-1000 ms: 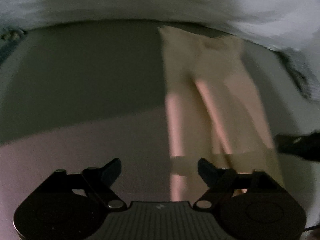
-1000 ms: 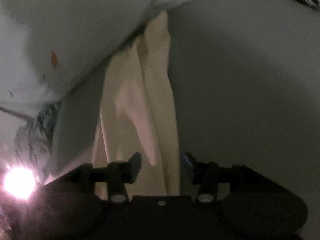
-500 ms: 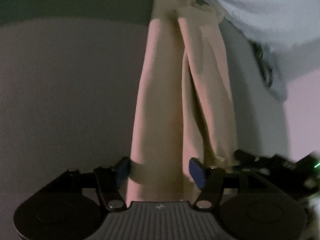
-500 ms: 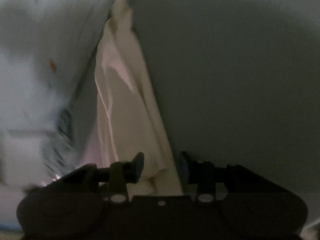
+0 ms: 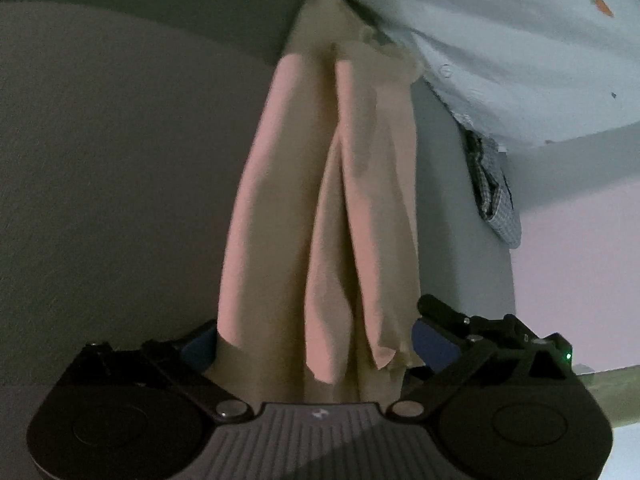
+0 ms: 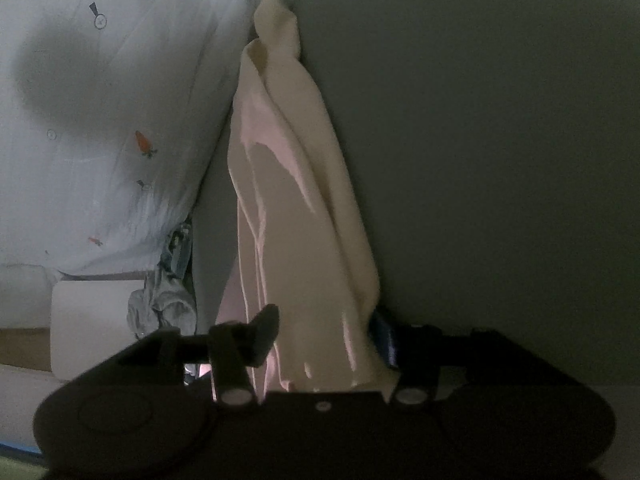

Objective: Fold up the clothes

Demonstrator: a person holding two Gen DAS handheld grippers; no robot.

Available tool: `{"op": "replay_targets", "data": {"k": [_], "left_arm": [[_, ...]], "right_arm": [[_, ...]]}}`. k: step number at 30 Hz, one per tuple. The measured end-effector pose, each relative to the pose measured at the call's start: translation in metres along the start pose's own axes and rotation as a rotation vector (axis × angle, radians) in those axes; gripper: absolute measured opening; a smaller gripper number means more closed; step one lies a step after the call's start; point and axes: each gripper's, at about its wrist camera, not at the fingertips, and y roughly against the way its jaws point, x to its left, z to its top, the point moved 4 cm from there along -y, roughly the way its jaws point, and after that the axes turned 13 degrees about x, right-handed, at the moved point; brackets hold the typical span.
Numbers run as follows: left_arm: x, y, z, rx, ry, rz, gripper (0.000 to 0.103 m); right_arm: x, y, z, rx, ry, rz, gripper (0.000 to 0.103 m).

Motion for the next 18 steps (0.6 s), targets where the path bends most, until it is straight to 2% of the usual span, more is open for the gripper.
{"op": "replay_targets", "data": {"k": [1,4,5,6,7,8,11,15,17,18], "left_arm": [[-0.001,-0.003,0.001,0.013,-0.003,-0.022,0.059],[-0.002,-0.009,0.001,0.027,-0.017,-0.025,0.056],[-0.001,-0.008,-0.001,0.029,-0.033,-0.018,0.052],[0.003,-0.006,-0.002,0.028,-0.027,-0.003,0.038],[0.007,-0.004,-0.003,0.025,-0.014,0.013,0.016],[0.014,-0.003,-0.004,0.026,0.019,0.015,0.011],[0.032,0.01,-0.01,0.017,0.158,-0.095,0.01],[0.014,0.047,-0.036,0.027,0.143,-0.216,0.01],[0.01,0.063,-0.054,0.053,0.159,-0.268,0.01],[0.015,0.063,-0.06,0.077,0.2,-0.282,0.01]], "right_arm": [[0.0,-0.003,0.0,0.006,-0.001,-0.004,0.036],[0.001,-0.009,-0.004,0.014,0.015,-0.003,0.032],[0.002,-0.007,-0.007,0.02,0.031,-0.014,0.027],[0.003,-0.006,-0.009,0.025,0.045,-0.026,0.022],[0.005,-0.006,-0.011,0.028,0.056,-0.038,0.016],[0.006,-0.006,-0.013,0.032,0.068,-0.05,0.014],[0.021,0.007,-0.024,0.034,0.113,-0.029,0.012],[0.048,0.044,-0.052,0.03,0.177,0.002,0.012],[0.051,0.057,-0.069,0.04,0.145,0.028,0.012],[0.045,0.057,-0.074,0.055,0.099,0.025,0.012]]}}
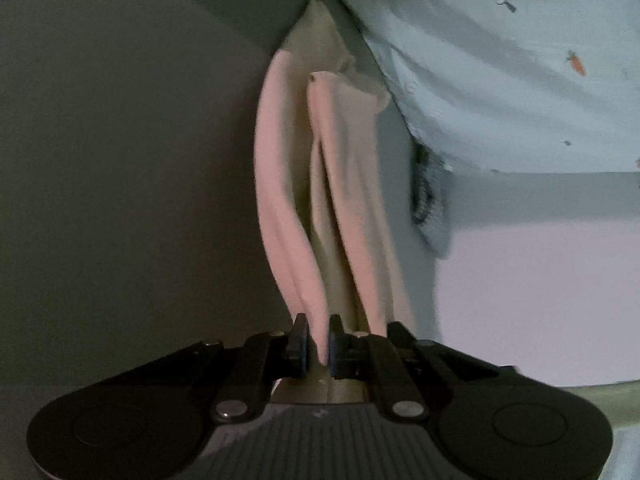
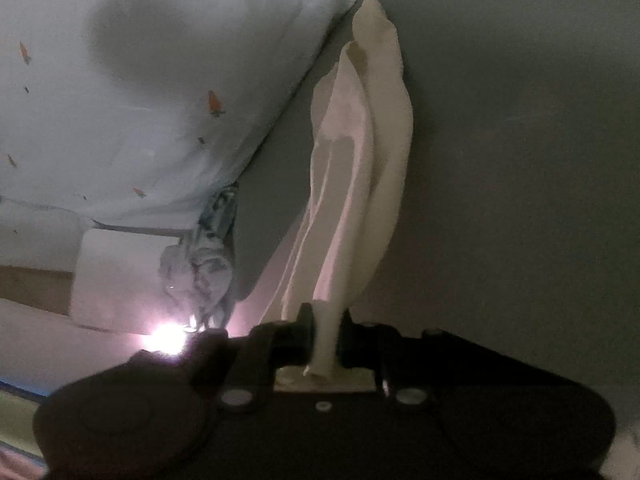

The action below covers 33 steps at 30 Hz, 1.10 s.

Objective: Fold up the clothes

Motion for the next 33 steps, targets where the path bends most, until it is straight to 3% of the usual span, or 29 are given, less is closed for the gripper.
{"op": "replay_targets", "data": {"k": [3,7,12,18,19,20,21,22,25,27,29,33], "left_arm": [[0.023,-0.003,-0.009,0.058,0.155,-0.037,0.01],[0.035,-0.005,0.007,0.081,0.274,-0.098,0.01],[0.001,0.007,0.051,0.003,0.257,-0.206,0.01],[-0.045,-0.013,0.152,-0.1,0.25,-0.26,0.012],[-0.049,-0.021,0.172,-0.119,0.276,-0.256,0.023],[-0.047,-0.025,0.194,-0.141,0.31,-0.245,0.032],[-0.045,-0.028,0.215,-0.164,0.345,-0.233,0.055],[-0.045,-0.031,0.235,-0.186,0.35,-0.217,0.07],[-0.058,-0.026,0.273,-0.241,0.265,-0.203,0.07],[-0.064,-0.015,0.292,-0.271,0.198,-0.182,0.072],[-0.067,-0.008,0.299,-0.298,0.124,-0.103,0.073],[-0.072,-0.008,0.297,-0.291,-0.049,0.095,0.073]], "right_arm": [[-0.014,-0.004,-0.014,0.045,-0.144,0.002,0.012],[-0.019,-0.01,0.003,0.036,-0.28,0.08,0.012],[0.021,-0.006,0.054,-0.032,-0.229,0.098,0.012],[0.034,-0.018,0.158,-0.081,-0.281,0.153,0.018],[0.034,-0.024,0.18,-0.088,-0.311,0.149,0.025],[0.031,-0.029,0.2,-0.094,-0.346,0.143,0.041],[0.028,-0.033,0.219,-0.109,-0.37,0.141,0.05],[0.026,-0.034,0.235,-0.147,-0.387,0.14,0.054],[0.026,-0.03,0.277,-0.249,-0.416,0.17,0.055],[0.033,-0.017,0.293,-0.283,-0.372,0.215,0.055],[0.041,0.0,0.298,-0.33,-0.271,0.139,0.056],[0.068,-0.001,0.28,-0.34,0.072,-0.259,0.053]]}}
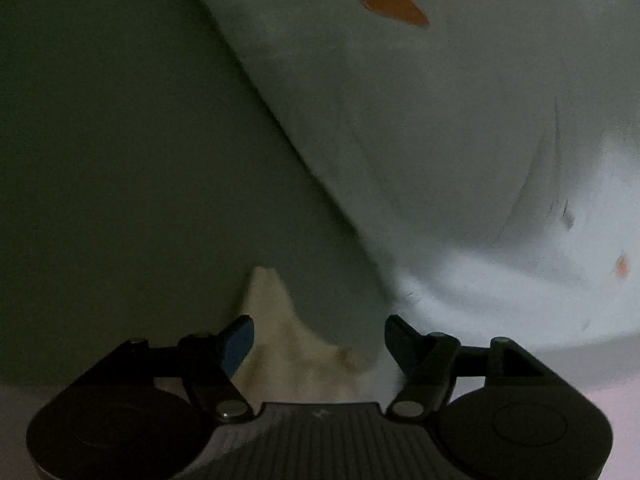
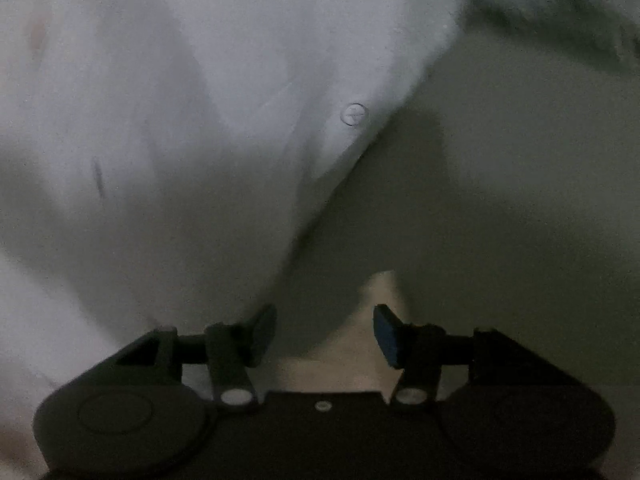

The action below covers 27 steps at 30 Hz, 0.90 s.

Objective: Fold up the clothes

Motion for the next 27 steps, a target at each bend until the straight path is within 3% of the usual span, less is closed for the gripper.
{"op": "replay_targets", "data": {"k": [3,6,9,10,11,12,13,15,21,23,27], "left_arm": [[-0.013,-0.019,-0.021,0.092,-0.165,0.101,0.073],[-0.02,-0.044,-0.034,0.168,-0.249,0.141,0.073],[-0.024,-0.066,-0.033,0.187,-0.28,0.171,0.07],[-0.022,-0.065,-0.034,0.185,-0.3,0.19,0.059],[-0.019,-0.062,-0.035,0.183,-0.317,0.211,0.05],[-0.02,-0.06,-0.037,0.176,-0.334,0.222,0.023],[-0.022,-0.059,-0.038,0.167,-0.351,0.23,0.006],[-0.029,-0.053,-0.041,0.13,-0.398,0.226,0.006],[-0.073,-0.014,-0.042,-0.019,-0.517,0.097,0.005],[-0.08,-0.015,-0.035,-0.057,-0.543,0.119,0.006],[-0.054,-0.058,-0.013,-0.063,-0.498,0.251,0.006]], "right_arm": [[0.005,-0.012,-0.031,0.069,0.204,-0.125,0.048],[0.009,-0.037,-0.046,0.129,0.224,-0.118,0.047],[0.006,-0.051,-0.049,0.12,0.199,-0.123,0.045],[0.004,-0.055,-0.048,0.129,0.193,-0.107,0.035],[0.001,-0.059,-0.047,0.139,0.186,-0.092,0.018],[-0.001,-0.062,-0.046,0.142,0.182,-0.086,0.009],[-0.002,-0.06,-0.046,0.134,0.19,-0.095,0.006],[0.002,-0.048,-0.046,0.106,0.236,-0.094,0.005],[0.045,-0.006,-0.042,-0.023,0.441,-0.074,0.005],[0.051,-0.013,-0.032,-0.054,0.457,-0.082,0.005],[0.038,-0.058,-0.018,-0.046,0.457,-0.165,0.005]]}}
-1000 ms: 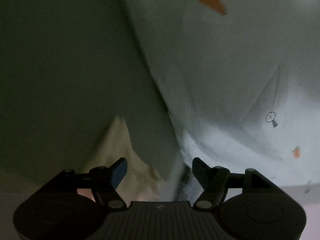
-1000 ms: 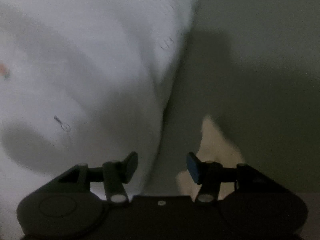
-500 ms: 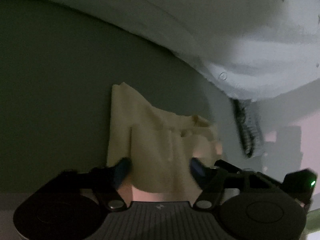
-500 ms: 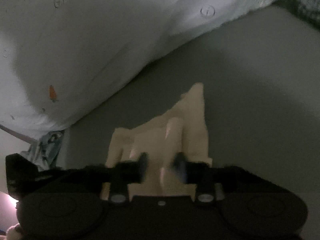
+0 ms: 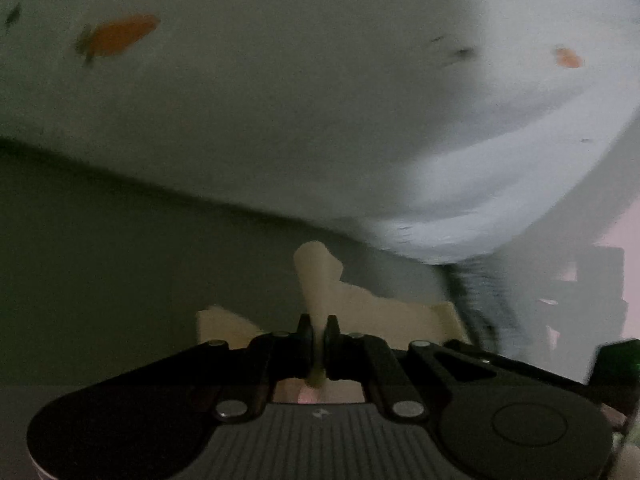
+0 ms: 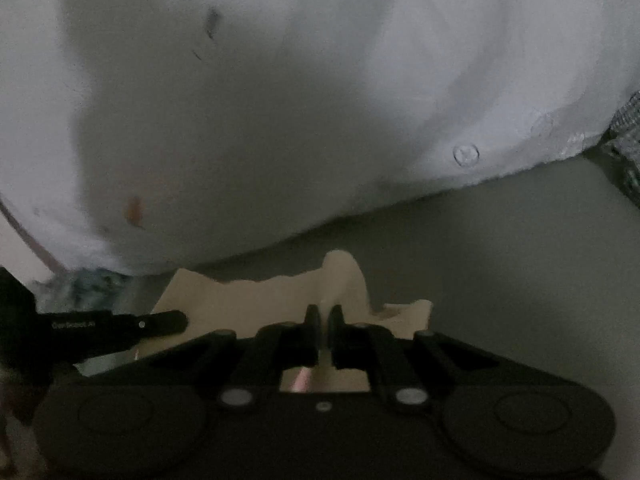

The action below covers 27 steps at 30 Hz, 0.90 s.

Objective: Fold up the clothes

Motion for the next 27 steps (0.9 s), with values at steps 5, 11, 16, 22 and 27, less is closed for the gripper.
{"op": "replay_targets", "data": {"k": [5,11,16,22,27], "left_arm": [[0.004,-0.054,-0.014,0.106,-0.115,0.187,0.012],[0.002,-0.033,-0.013,0.054,-0.139,0.261,0.041],[0.016,-0.025,-0.011,0.078,-0.079,0.2,0.073],[0.019,-0.036,-0.013,0.139,-0.117,0.175,0.074],[0.012,-0.046,-0.014,0.097,-0.176,0.174,0.062]], "right_arm": [[-0.008,-0.047,-0.015,0.115,0.05,-0.121,0.011],[-0.004,-0.02,-0.012,0.059,0.139,-0.246,0.076],[-0.021,-0.026,-0.006,0.108,0.071,-0.178,0.089],[-0.033,-0.039,-0.005,0.124,0.045,-0.139,0.088],[-0.03,-0.048,-0.006,0.113,0.081,-0.099,0.067]]}}
